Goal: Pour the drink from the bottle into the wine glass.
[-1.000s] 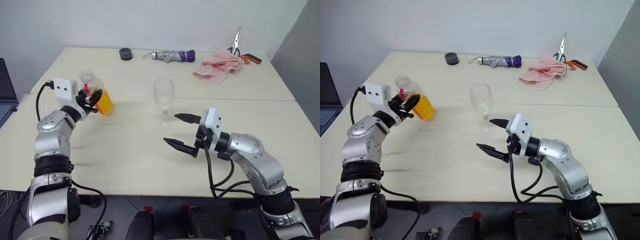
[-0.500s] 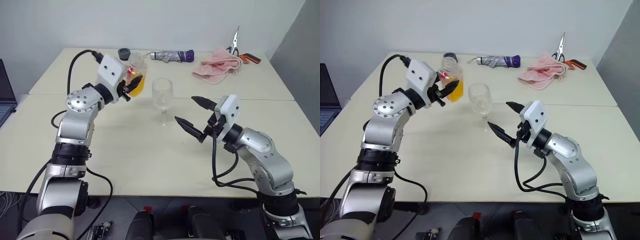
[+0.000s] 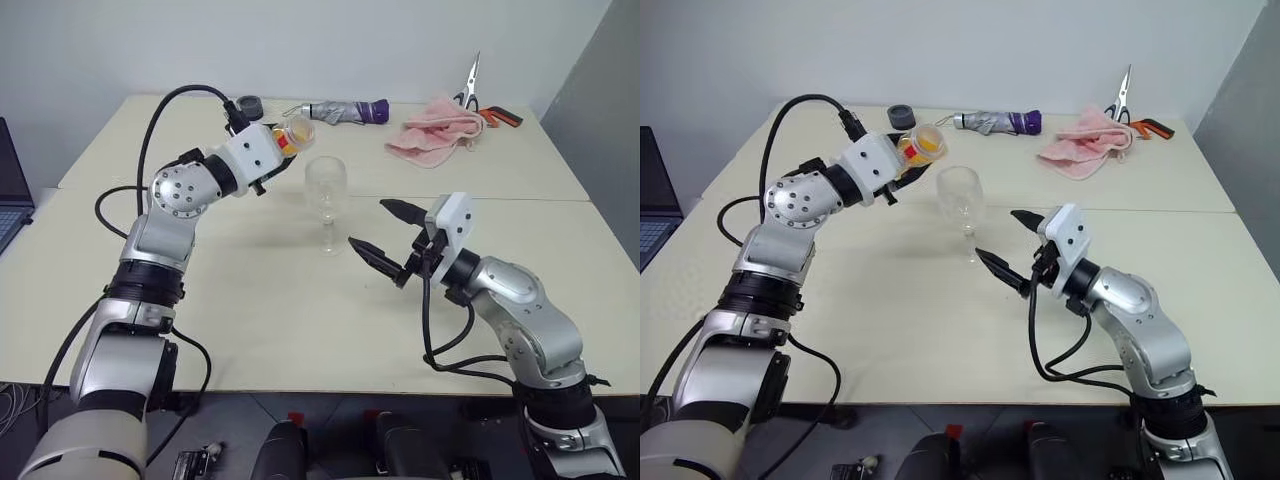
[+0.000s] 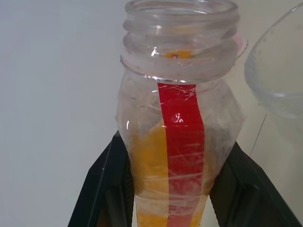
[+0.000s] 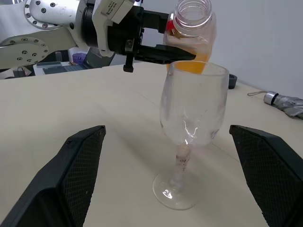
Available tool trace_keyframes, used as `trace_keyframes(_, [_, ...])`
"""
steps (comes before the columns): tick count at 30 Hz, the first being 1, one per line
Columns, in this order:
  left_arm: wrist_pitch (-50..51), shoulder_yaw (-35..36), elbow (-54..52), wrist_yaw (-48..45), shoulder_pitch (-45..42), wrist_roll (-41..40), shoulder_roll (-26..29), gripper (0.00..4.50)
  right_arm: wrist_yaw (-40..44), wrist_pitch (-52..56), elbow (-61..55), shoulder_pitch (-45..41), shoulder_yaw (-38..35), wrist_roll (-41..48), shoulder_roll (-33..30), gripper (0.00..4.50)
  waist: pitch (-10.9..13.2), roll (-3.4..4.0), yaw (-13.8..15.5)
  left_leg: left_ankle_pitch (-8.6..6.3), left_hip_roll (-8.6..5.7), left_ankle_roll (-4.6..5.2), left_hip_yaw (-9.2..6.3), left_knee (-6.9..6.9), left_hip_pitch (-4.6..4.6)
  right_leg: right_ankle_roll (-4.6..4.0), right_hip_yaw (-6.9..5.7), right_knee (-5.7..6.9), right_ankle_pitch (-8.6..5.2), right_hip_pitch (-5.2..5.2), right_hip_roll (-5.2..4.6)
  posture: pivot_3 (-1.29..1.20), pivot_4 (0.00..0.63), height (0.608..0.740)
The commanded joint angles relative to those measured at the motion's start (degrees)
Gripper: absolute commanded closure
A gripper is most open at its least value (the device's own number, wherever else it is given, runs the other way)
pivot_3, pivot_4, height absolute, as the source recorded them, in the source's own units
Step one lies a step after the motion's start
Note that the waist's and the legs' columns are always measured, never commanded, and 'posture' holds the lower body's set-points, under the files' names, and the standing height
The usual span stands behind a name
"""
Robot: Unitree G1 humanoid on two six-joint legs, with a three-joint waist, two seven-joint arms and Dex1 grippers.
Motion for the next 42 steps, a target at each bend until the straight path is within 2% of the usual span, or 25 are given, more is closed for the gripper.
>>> trace_keyframes(1, [-6.35,-0.21,1.48,2.88,-3.42,3.43,1.49,2.83,0.37,-0.21,-1.18,-1.68,-0.3,1.22,0.39,0.0,0.0,0.0,0.01,0.0,0.0,0.0,-0.01,0.0,0.0,0.0,0.0,0.0,0.0,0.0,0.0,0.0,0.15,0.74])
trace_keyframes(10, [-14.92,-2.22,7.37,7.46,-6.58,10.91,2.8,2.83,0.34,-0.05,-1.0,-2.14,0.08,0.82,0.82,0.0,0.0,0.0,0.02,0.0,-0.01,0.0,-0.01,0.0,-0.02,0.0,-0.02,0.01,0.0,-0.01,-0.01,0.0,0.15,0.74])
trace_keyframes(22, [-21.02,-4.87,12.42,14.53,-10.3,18.7,3.63,2.83,0.46,-0.26,-0.81,-2.28,0.17,0.58,0.96,0.0,0.0,0.0,0.01,0.0,-0.01,0.0,-0.02,0.0,-0.02,0.0,-0.04,0.01,0.0,-0.01,-0.01,0.0,0.15,0.74])
trace_keyframes(42, [-24.86,-8.28,17.31,22.22,-15.72,25.62,4.27,2.83,0.49,-0.07,-0.96,-1.81,0.35,0.61,0.91,0.0,0.0,0.0,0.0,0.0,-0.02,0.0,-0.02,0.0,-0.03,0.0,-0.04,0.03,0.0,-0.02,-0.02,0.0,0.15,0.74])
